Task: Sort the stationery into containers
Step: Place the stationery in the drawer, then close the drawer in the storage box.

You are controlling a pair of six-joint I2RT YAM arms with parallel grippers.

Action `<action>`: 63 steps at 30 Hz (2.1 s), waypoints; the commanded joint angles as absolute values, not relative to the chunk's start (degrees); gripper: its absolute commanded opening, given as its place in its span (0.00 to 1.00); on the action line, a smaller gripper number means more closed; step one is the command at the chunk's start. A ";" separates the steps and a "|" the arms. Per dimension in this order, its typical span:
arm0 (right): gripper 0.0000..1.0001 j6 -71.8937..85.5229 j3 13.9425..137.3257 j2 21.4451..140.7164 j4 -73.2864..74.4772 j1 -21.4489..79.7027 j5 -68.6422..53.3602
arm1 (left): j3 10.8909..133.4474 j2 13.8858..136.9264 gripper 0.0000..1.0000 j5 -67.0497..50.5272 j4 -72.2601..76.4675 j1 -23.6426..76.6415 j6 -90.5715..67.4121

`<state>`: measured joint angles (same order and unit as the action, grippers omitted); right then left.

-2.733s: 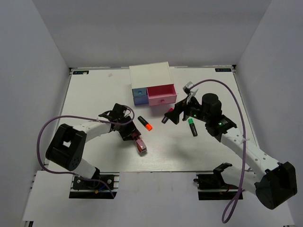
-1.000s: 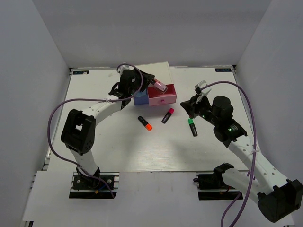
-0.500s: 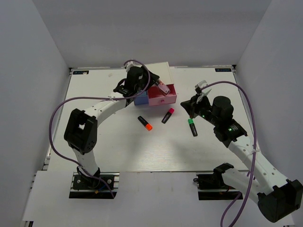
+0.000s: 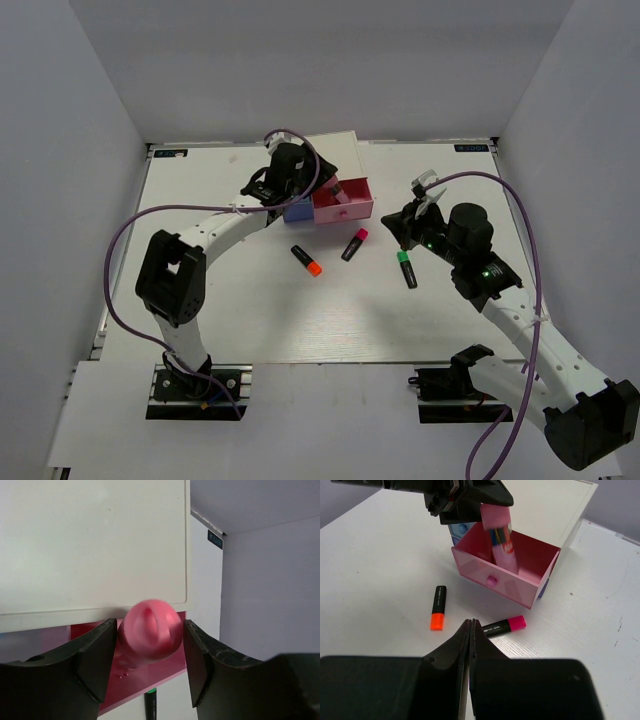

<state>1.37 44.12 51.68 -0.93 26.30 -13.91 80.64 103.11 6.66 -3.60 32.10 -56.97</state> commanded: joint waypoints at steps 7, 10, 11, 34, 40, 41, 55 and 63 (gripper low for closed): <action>0.04 2.20 43.77 51.50 -3.08 26.02 -14.85 | 81.91 98.09 0.72 7.73 -5.27 32.34 -55.37; 0.05 2.20 43.59 51.33 -3.08 25.93 -14.94 | 81.91 96.86 0.72 7.73 -6.85 32.34 -54.76; 0.06 2.28 43.59 51.59 -3.25 26.62 -15.12 | 81.91 95.81 0.72 8.26 -6.86 32.34 -53.97; 0.13 0.44 43.42 53.52 -4.48 26.02 -17.75 | 71.89 82.53 0.15 8.62 -12.22 31.29 -46.24; 0.22 -10.62 44.03 57.30 -2.64 26.37 -23.72 | 64.53 76.06 0.45 4.66 -14.68 31.29 -43.51; 0.23 -13.07 44.21 59.31 -2.20 26.37 -24.51 | 62.77 74.29 0.57 4.66 -14.68 31.29 -43.51; 0.00 -41.56 55.70 77.59 4.39 26.89 -37.96 | 38.50 48.70 0.85 7.12 -20.04 31.29 -49.13; 0.22 -53.77 61.52 85.95 10.45 27.95 -39.11 | 36.04 44.13 0.87 8.88 -24.43 31.29 -50.19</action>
